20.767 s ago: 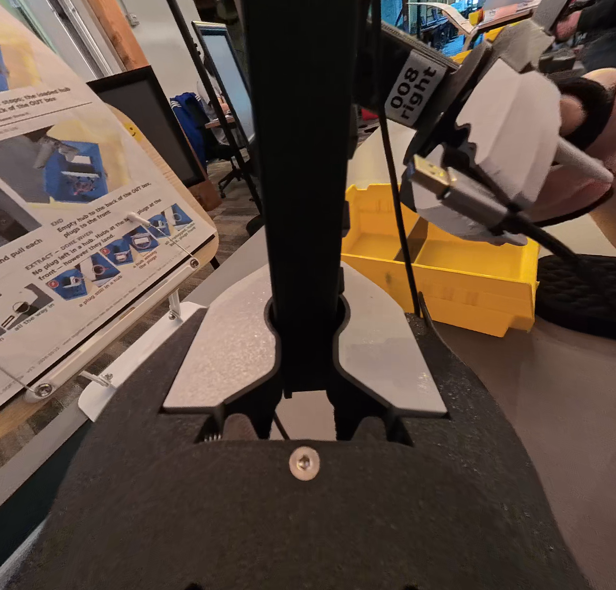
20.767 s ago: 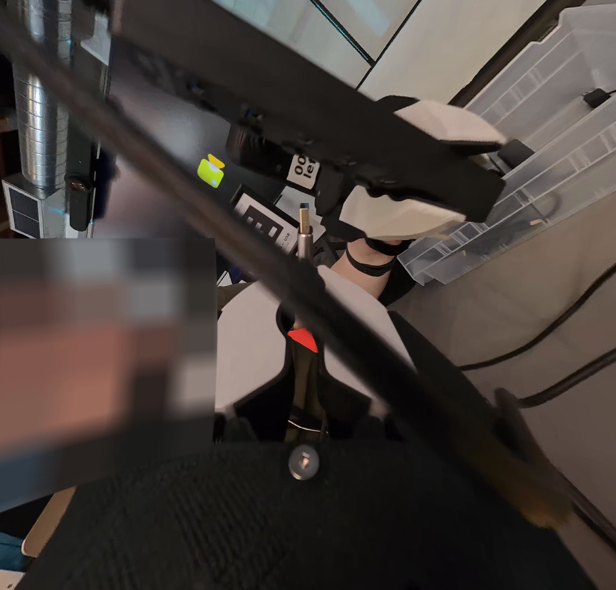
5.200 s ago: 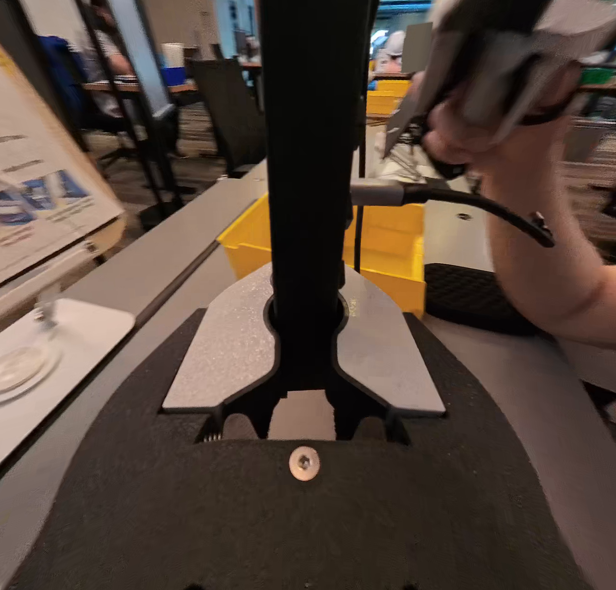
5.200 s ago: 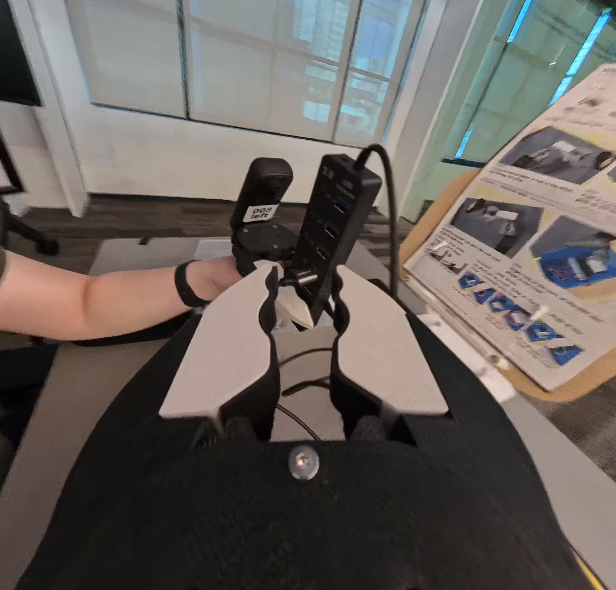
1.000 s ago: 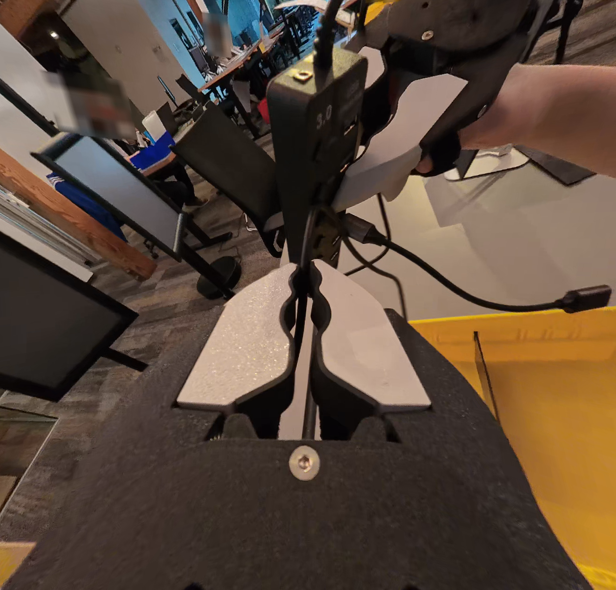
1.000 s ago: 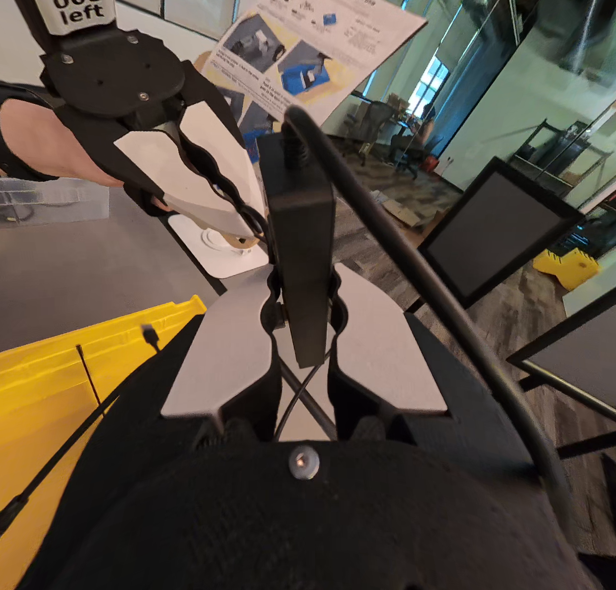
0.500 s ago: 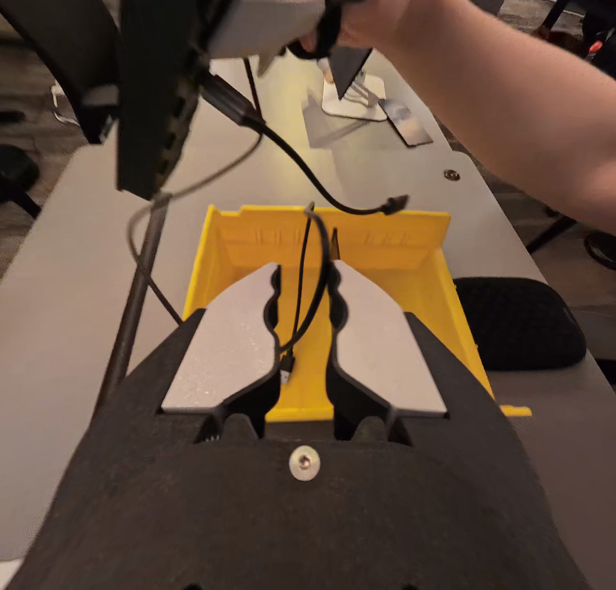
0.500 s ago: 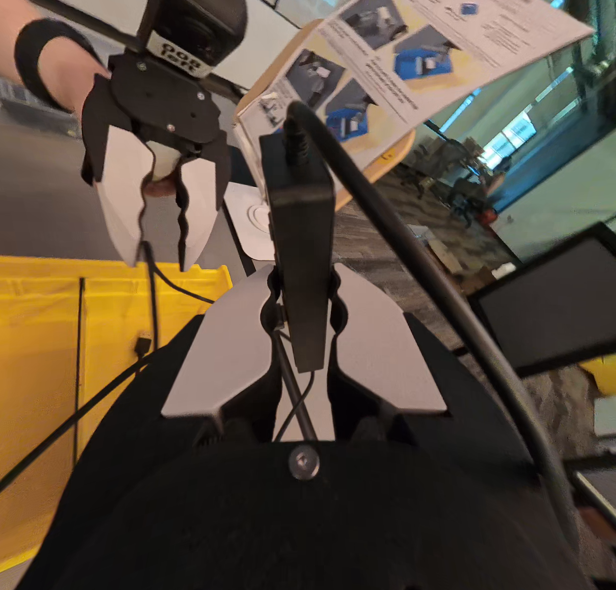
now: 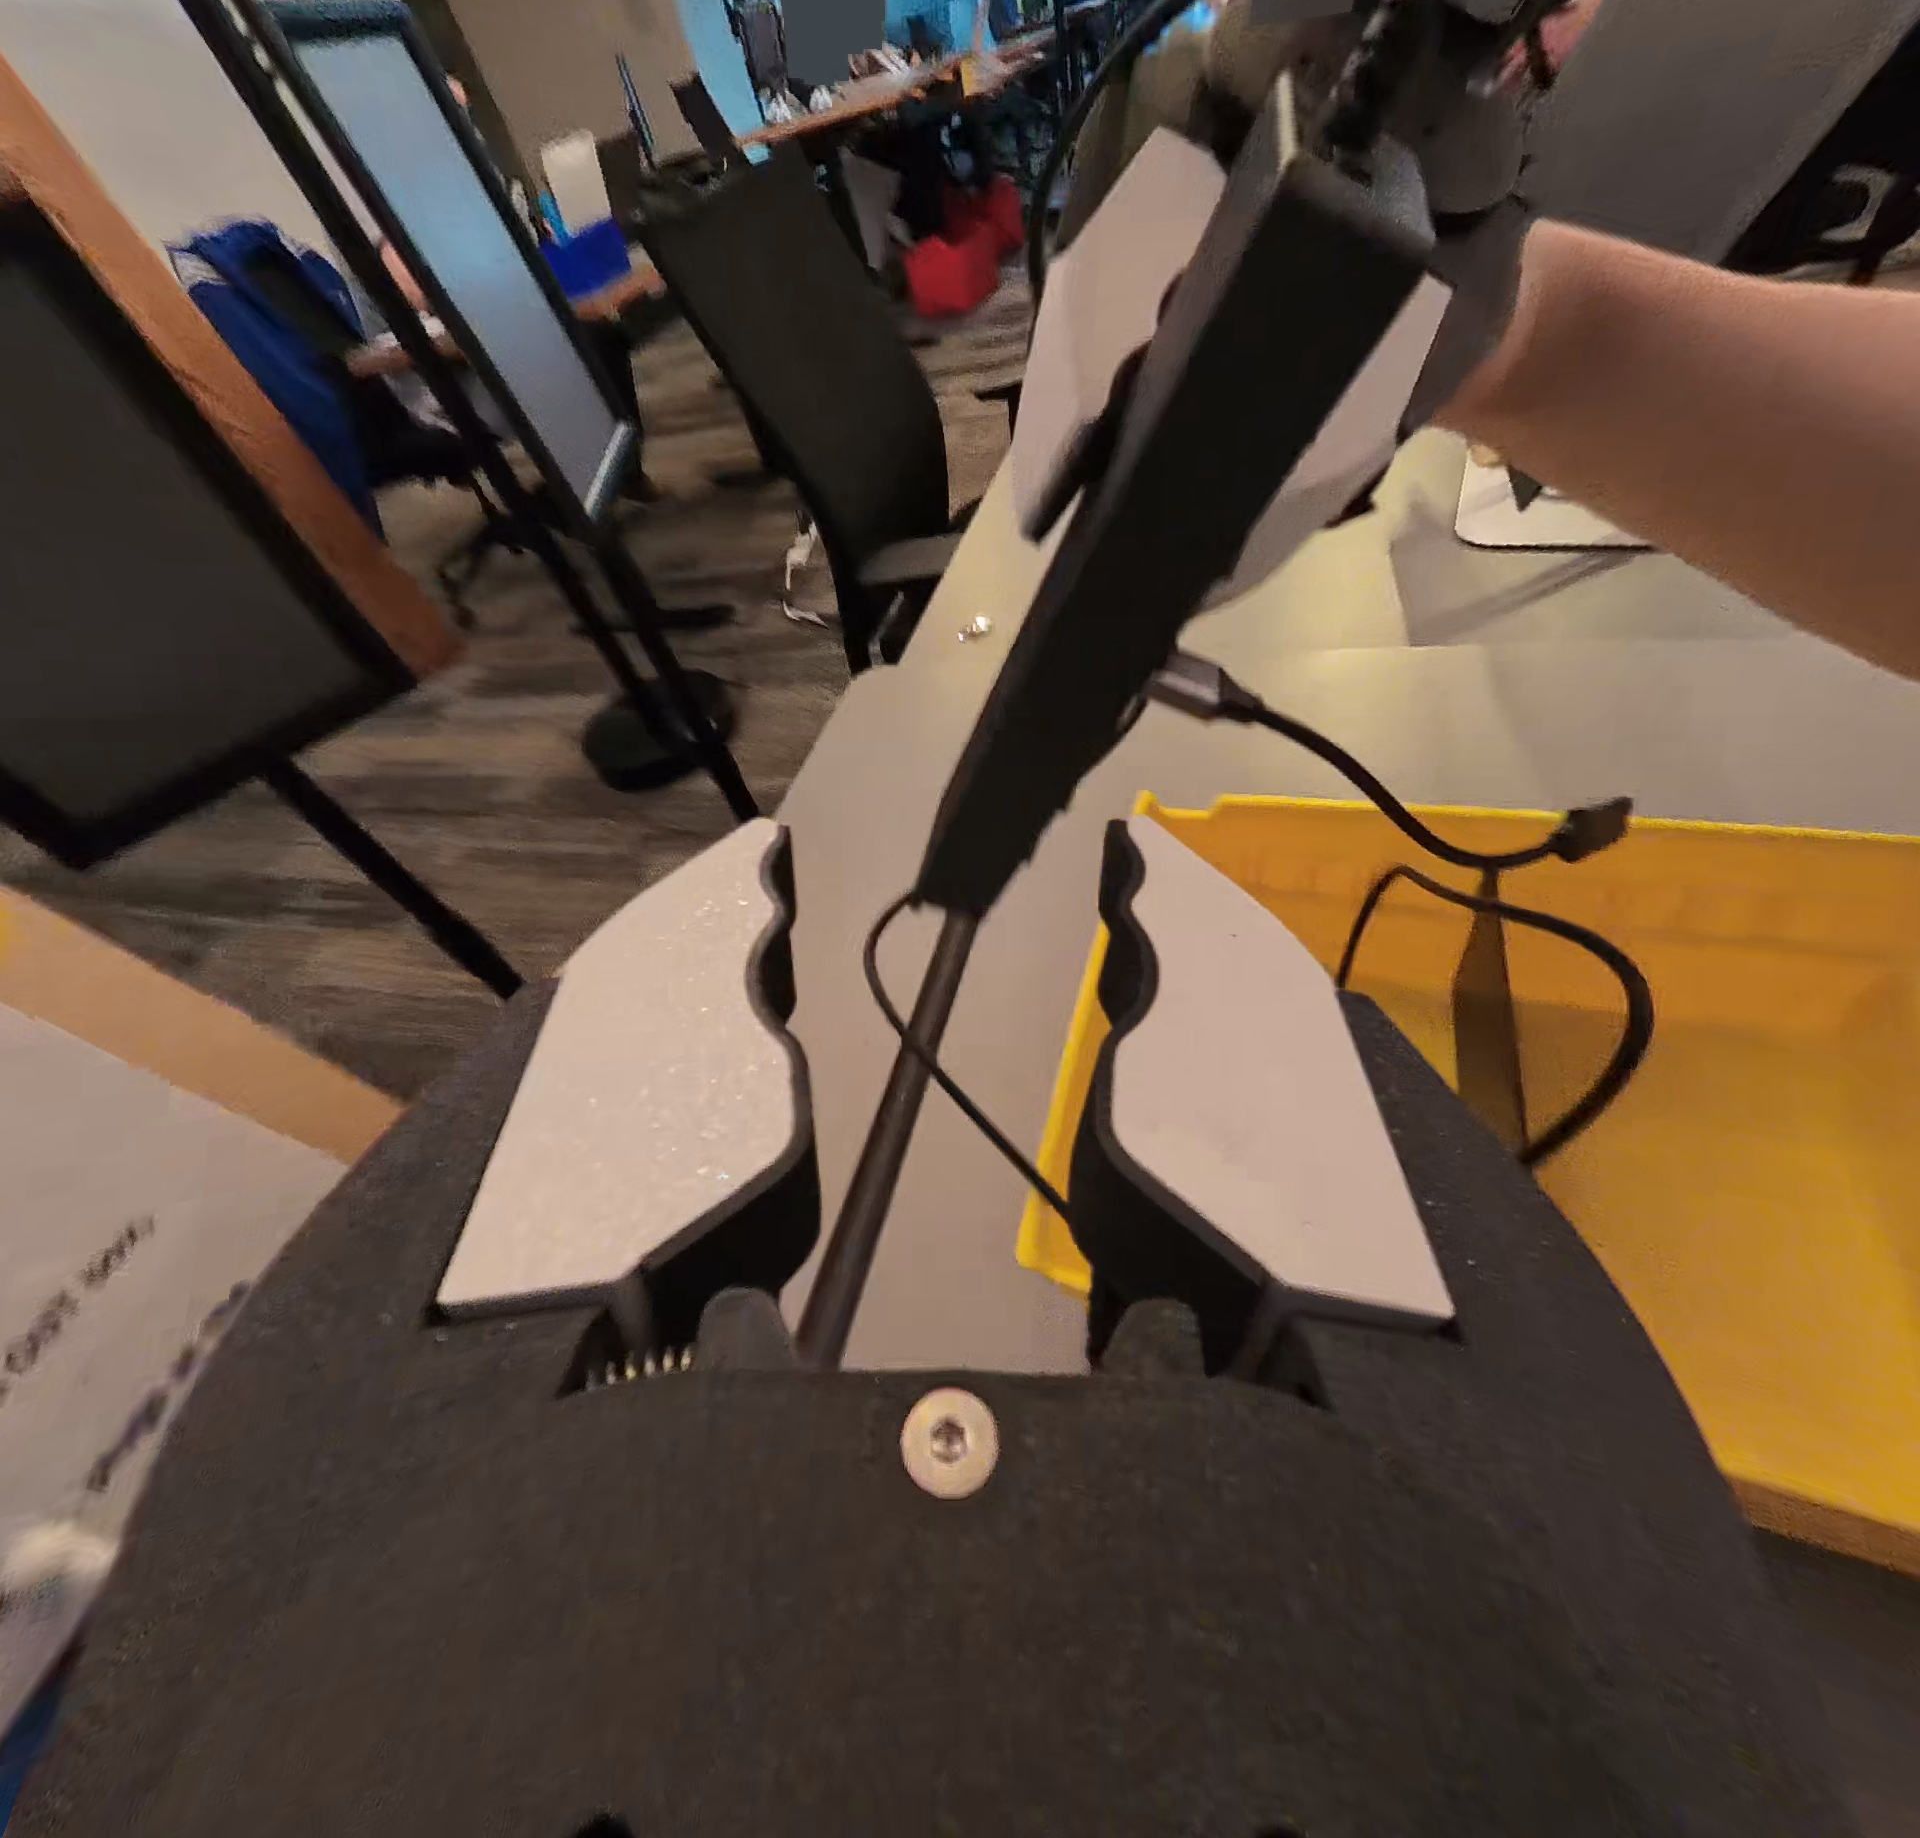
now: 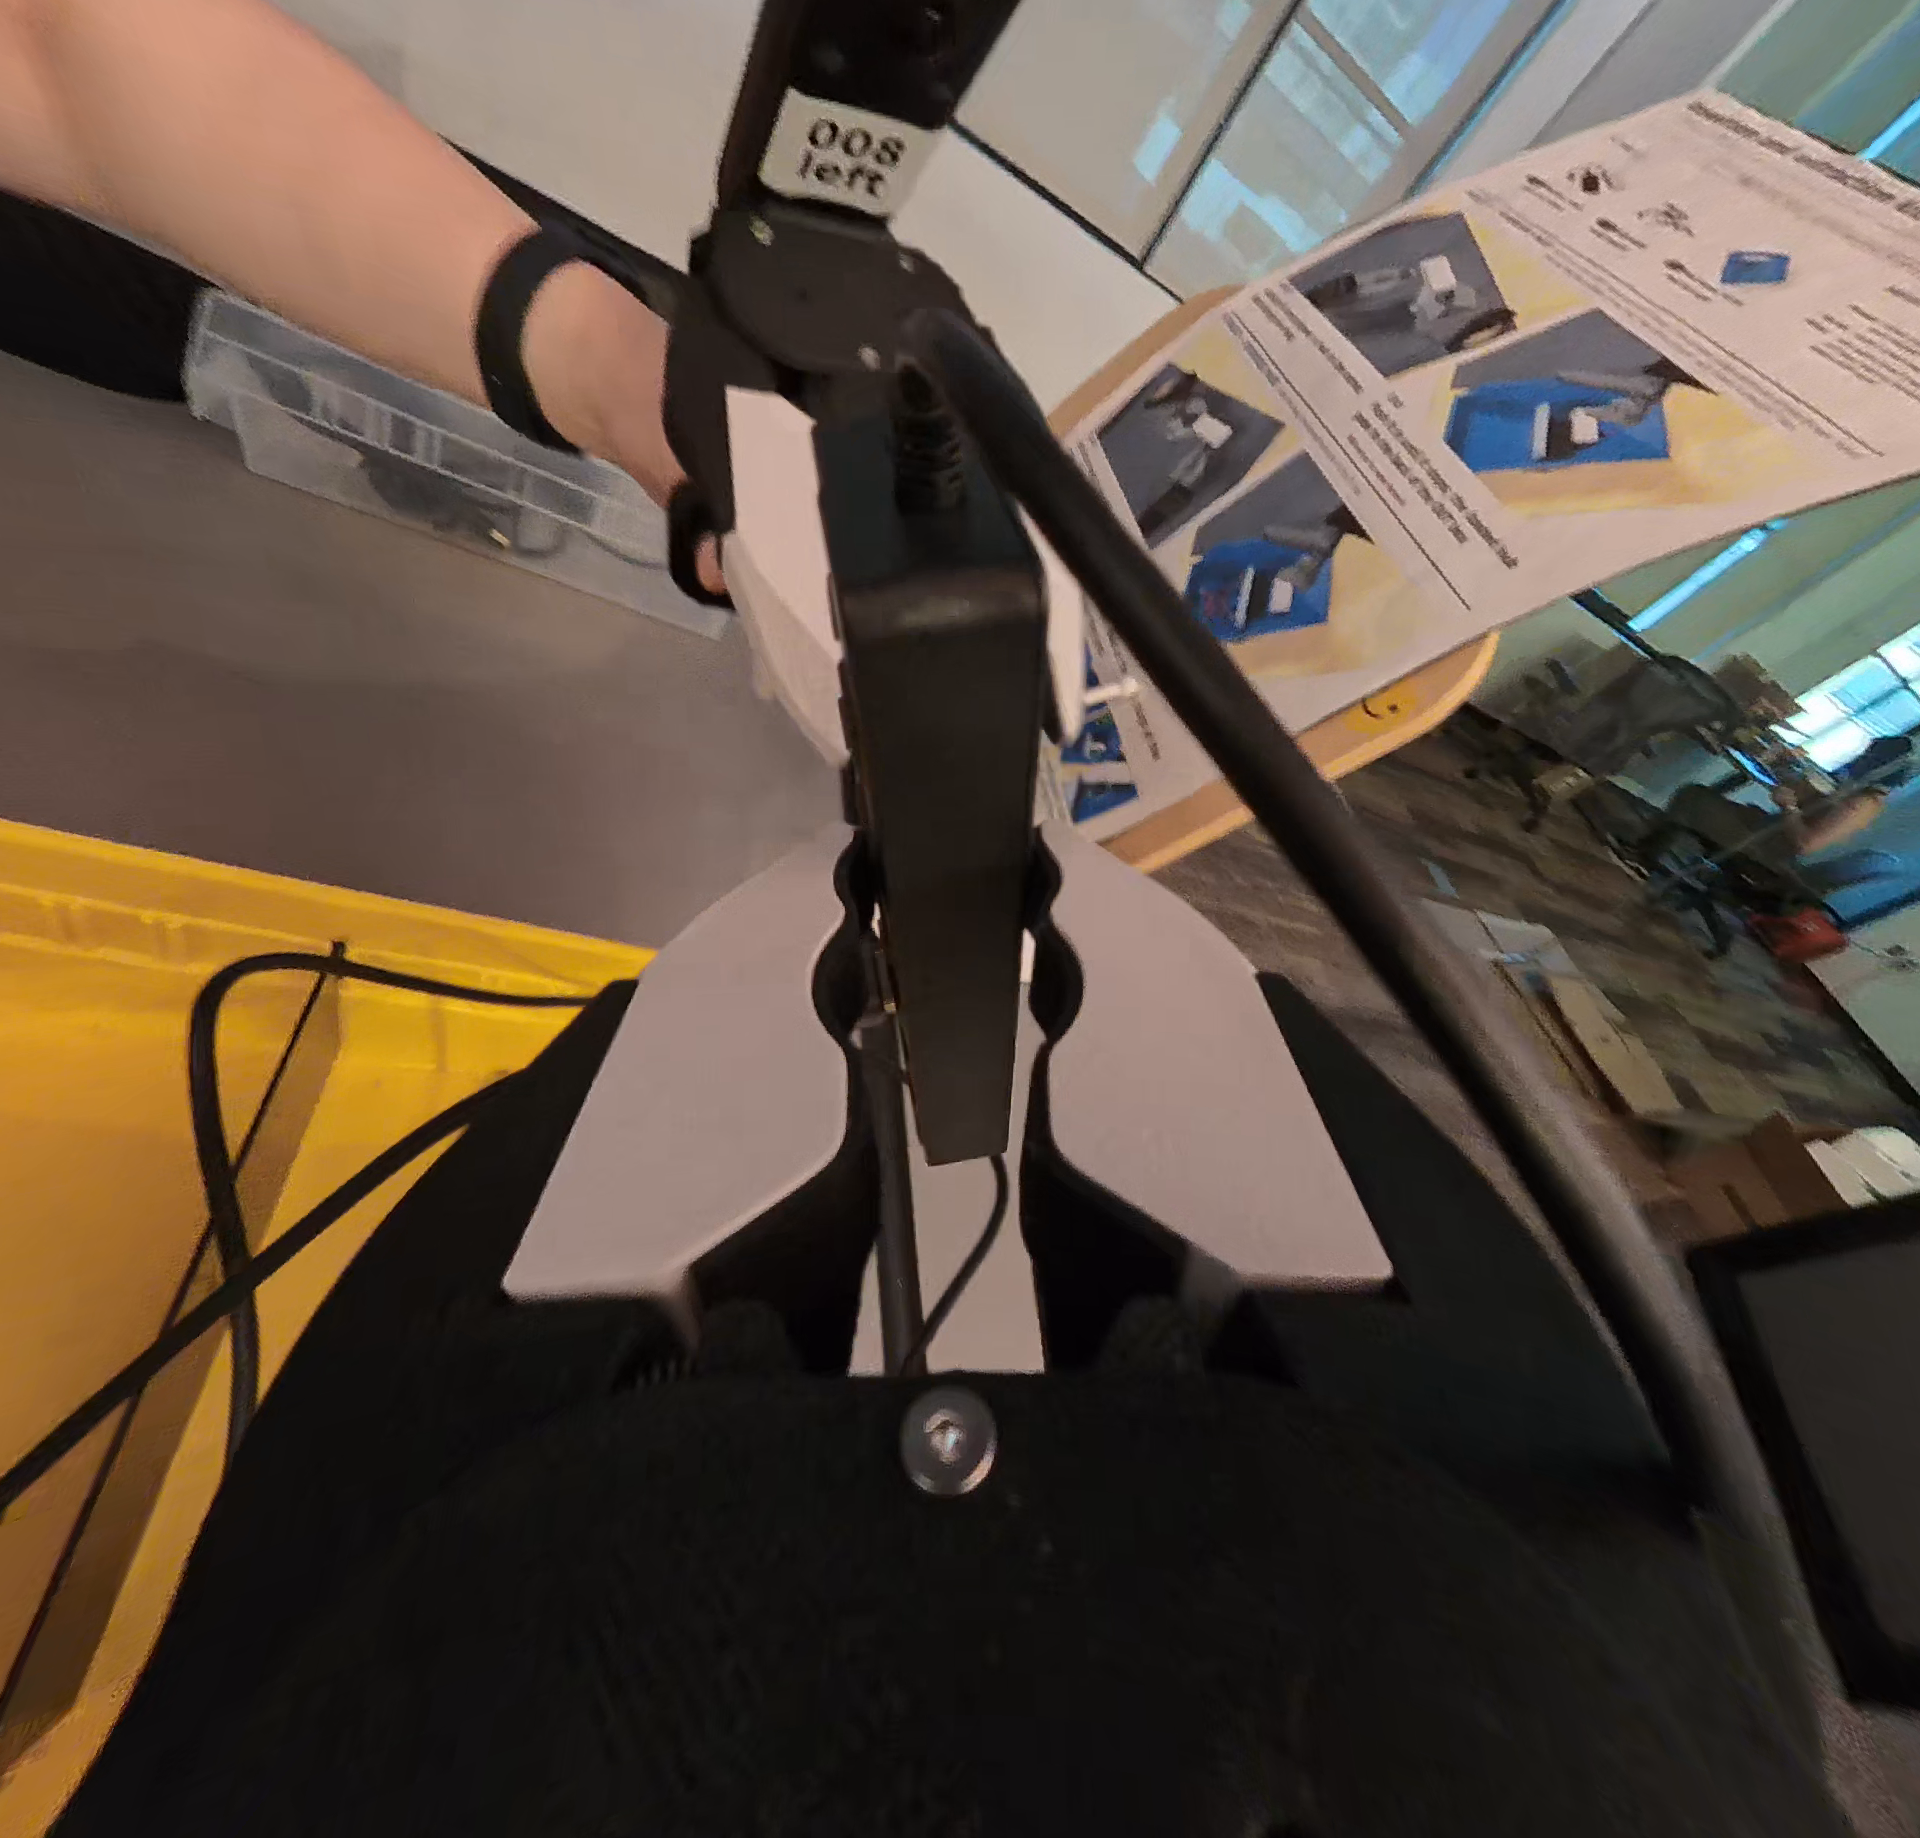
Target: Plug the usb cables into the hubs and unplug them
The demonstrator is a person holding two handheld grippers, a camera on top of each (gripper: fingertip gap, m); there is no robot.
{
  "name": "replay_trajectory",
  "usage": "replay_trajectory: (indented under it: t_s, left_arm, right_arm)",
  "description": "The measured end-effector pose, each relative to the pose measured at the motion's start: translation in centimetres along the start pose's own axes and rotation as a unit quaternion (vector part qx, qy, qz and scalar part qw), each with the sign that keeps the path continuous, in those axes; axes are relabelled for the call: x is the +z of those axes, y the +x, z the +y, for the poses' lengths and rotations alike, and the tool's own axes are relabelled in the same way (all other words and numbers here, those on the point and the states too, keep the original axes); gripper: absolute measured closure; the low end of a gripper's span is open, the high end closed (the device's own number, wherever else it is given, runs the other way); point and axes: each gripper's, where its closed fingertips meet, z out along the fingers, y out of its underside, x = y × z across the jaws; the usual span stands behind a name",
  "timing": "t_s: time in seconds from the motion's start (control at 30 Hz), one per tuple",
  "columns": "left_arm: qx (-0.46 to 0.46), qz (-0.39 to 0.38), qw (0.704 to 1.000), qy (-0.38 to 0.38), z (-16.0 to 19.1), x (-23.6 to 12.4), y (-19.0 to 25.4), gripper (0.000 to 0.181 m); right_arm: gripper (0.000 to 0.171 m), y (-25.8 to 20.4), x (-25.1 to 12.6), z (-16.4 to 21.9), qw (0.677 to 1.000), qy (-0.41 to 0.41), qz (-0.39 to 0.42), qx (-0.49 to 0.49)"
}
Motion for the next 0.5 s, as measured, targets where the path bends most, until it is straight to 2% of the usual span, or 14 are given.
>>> replay_trajectory:
  t_s: [0.1, 0.23, 0.33, 0.37, 0.4, 0.5]
  left_arm:
    - [0.046, 0.023, 0.999, -0.013, -0.4, 2.1, 0.9, 0.125]
    - [0.068, 0.073, 0.994, -0.042, 0.3, 3.9, 2.9, 0.13]
    - [0.102, 0.044, 0.993, -0.047, 0.8, 4.8, 3.0, 0.128]
    - [0.112, 0.042, 0.992, -0.045, 0.9, 5.0, 3.1, 0.134]
    - [0.12, 0.034, 0.991, -0.045, 0.9, 5.1, 3.0, 0.15]
    - [0.12, 0.035, 0.991, -0.039, 0.9, 5.0, 3.0, 0.157]
  right_arm:
    - [0.143, -0.3, 0.6, -0.3, 0.999, 0.024, -0.026, 0.019]
    - [0.144, 0.0, 0.7, 1.1, 0.999, 0.009, -0.018, 0.025]
    - [0.144, -0.4, 0.8, 1.2, 0.999, 0.016, -0.029, 0.032]
    - [0.144, -0.6, 0.8, 1.0, 0.999, 0.022, -0.033, 0.035]
    - [0.144, -0.7, 0.8, 0.8, 0.998, 0.028, -0.035, 0.035]
    - [0.143, -0.9, 0.6, 0.9, 0.998, 0.025, -0.034, 0.05]
